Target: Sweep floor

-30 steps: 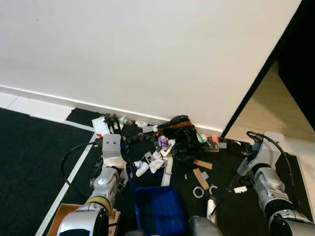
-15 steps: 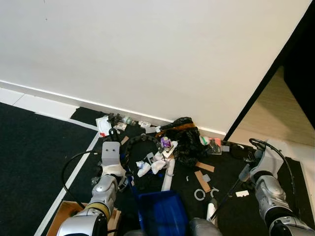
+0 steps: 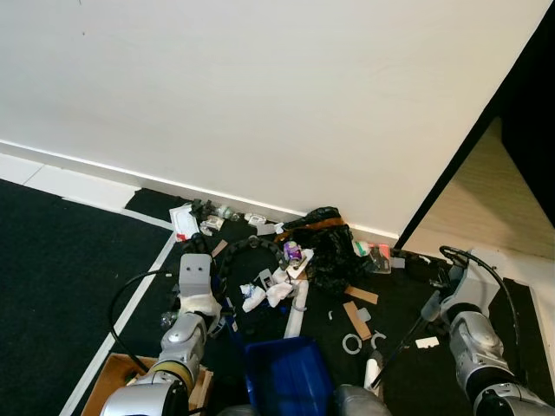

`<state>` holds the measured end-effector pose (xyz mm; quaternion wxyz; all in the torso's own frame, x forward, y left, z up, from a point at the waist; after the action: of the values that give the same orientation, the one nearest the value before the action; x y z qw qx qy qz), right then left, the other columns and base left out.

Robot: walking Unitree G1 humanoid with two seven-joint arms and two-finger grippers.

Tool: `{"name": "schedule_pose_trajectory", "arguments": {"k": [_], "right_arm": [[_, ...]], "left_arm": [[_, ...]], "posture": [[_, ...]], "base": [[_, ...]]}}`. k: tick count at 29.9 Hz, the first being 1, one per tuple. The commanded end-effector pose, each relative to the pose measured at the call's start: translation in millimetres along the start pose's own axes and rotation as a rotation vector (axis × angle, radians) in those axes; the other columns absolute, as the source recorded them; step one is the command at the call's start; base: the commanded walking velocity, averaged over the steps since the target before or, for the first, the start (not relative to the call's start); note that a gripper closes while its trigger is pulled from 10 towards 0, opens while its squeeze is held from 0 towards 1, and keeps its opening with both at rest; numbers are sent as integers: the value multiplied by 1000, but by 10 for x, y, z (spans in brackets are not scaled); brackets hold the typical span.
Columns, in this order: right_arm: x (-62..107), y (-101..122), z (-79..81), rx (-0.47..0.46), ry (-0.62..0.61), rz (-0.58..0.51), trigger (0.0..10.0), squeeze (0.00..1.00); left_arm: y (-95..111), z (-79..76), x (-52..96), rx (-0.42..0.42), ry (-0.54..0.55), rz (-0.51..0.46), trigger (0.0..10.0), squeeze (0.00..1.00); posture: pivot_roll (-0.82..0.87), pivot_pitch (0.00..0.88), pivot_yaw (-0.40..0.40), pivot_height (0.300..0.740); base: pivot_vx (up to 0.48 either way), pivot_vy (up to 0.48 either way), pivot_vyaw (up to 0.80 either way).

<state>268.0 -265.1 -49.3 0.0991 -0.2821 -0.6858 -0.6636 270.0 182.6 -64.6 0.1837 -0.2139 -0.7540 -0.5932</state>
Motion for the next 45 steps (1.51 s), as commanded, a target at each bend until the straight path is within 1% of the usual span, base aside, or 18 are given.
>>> {"name": "schedule_pose_trajectory", "arguments": {"k": [1,8,16,24,33,45], "right_arm": [[130,-435,9,8,6,166,10000,0],[139,-460,15,12,8,177,10000,0],[149,-489,37,14,14,188,10000,0],[155,-501,23,15,11,193,10000,0],[195,-581,-2,13,4,215,10000,0],[196,-585,2,8,2,217,10000,0]], "left_arm": [[-41,10,15,6,-6,16,10000,0],[-89,32,33,1,-1,37,10000,0],[-178,101,80,-2,16,71,10000,0],[-217,106,95,0,19,83,10000,0],[-271,109,115,4,20,101,10000,0],[-294,114,124,6,21,111,10000,0]], "posture": [[62,13,-12,740],[67,7,-15,740],[69,0,-13,740],[73,0,-16,740],[70,1,-14,740],[67,9,-12,740]], "base": [[0,0,0],[0,0,0],[0,0,0],[0,0,0],[0,0,0],[0,0,0]]}}
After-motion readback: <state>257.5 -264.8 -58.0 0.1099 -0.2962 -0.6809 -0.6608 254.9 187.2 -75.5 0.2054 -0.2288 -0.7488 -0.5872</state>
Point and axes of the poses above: a point about 5 cm out from each wrist's last joint towards the gripper, its own x axis pointing back from the gripper into the wrist, its own y axis along the axis of the wrist's last joint, z = x × y, the point moved 4 cm from there along -x, pointing out of the wrist towards the gripper, and after that the axes turned 7 degrees about x, right-handed, at the moved point
